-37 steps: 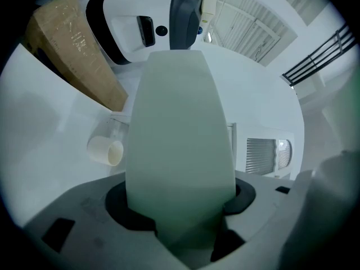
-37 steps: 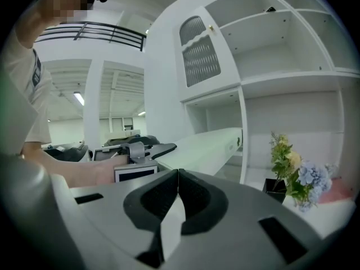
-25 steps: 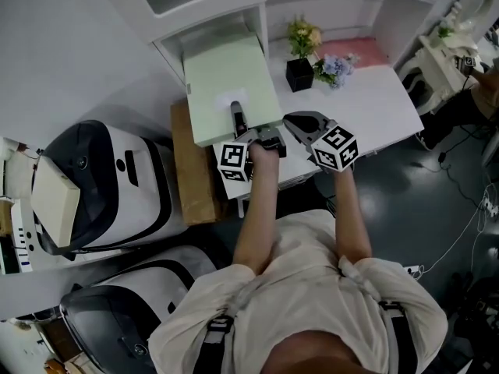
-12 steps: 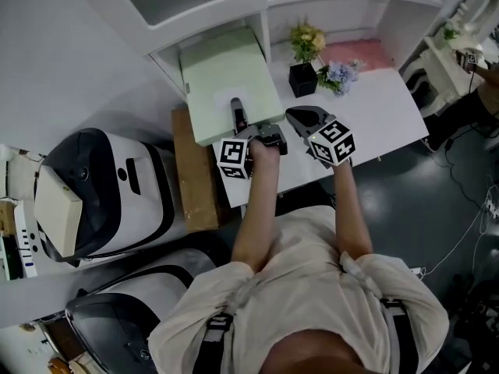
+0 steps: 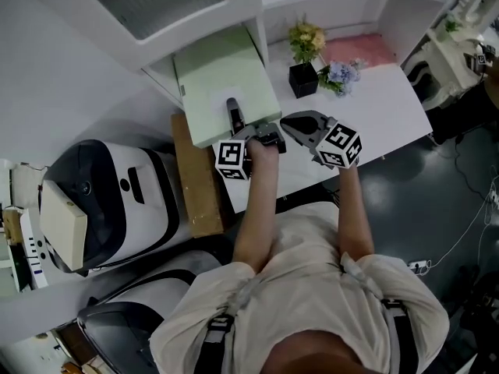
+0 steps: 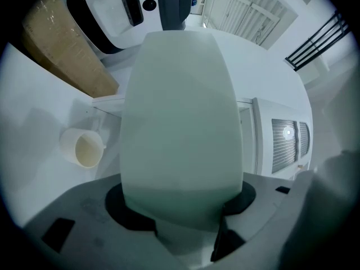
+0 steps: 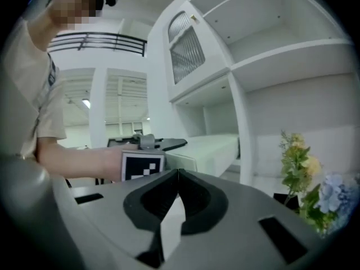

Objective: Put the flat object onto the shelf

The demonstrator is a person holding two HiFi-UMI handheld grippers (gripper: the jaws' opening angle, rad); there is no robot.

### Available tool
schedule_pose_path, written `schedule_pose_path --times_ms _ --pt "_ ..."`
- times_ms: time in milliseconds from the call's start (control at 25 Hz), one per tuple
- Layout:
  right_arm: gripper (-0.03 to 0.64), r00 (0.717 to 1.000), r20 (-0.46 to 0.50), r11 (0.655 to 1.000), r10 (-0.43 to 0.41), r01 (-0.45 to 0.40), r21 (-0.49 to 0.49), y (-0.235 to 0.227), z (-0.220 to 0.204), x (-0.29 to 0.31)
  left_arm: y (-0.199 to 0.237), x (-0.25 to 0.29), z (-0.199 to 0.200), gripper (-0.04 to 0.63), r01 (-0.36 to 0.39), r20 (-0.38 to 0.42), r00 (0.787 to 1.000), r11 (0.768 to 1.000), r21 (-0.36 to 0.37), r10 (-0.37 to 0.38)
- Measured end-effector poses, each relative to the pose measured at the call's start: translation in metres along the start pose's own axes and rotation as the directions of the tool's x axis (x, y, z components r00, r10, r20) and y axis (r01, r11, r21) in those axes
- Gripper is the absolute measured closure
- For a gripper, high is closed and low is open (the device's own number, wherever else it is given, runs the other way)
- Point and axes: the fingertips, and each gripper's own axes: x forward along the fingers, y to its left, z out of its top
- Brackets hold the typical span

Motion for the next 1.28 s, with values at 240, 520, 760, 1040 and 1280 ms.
schedule_pose_path --times_ms 240,520,760,1040,1280 --pt "0.549 0.999 -0.028 0.999 -0.019 0.018 -0.039 -0.015 0.007 0.021 -0.001 0.015 0.0 0.33 -0.002 0.009 1.0 1.0 0.0 0.002" --pt "0.549 0.997 -0.069 0.996 0.032 -0.038 -0.085 -0.026 0.009 0.044 0.0 0.036 0.0 0.328 0.003 -0.004 1.0 1.0 -0.003 -0.003" --pt "0.549 0.996 -0.087 0.994 0.032 -0.042 -0.105 -0.04 0.013 0.055 0.001 0.052 0.003 0.33 0.002 0.006 1.0 1.0 -0.001 -0.002" --pt "0.549 1.0 -0.015 0.996 0.022 -0.024 -0.088 -0.058 0.027 0.066 0.001 0.076 0.004 0.328 0.005 -0.008 1.0 1.0 -0.006 -0.005" --pt "0.549 0.998 -0.007 0.994 0.066 -0.066 -0.082 -0.064 0.03 0.072 0.003 0.084 0.005 0.325 -0.026 0.003 1.0 1.0 0.002 0.026"
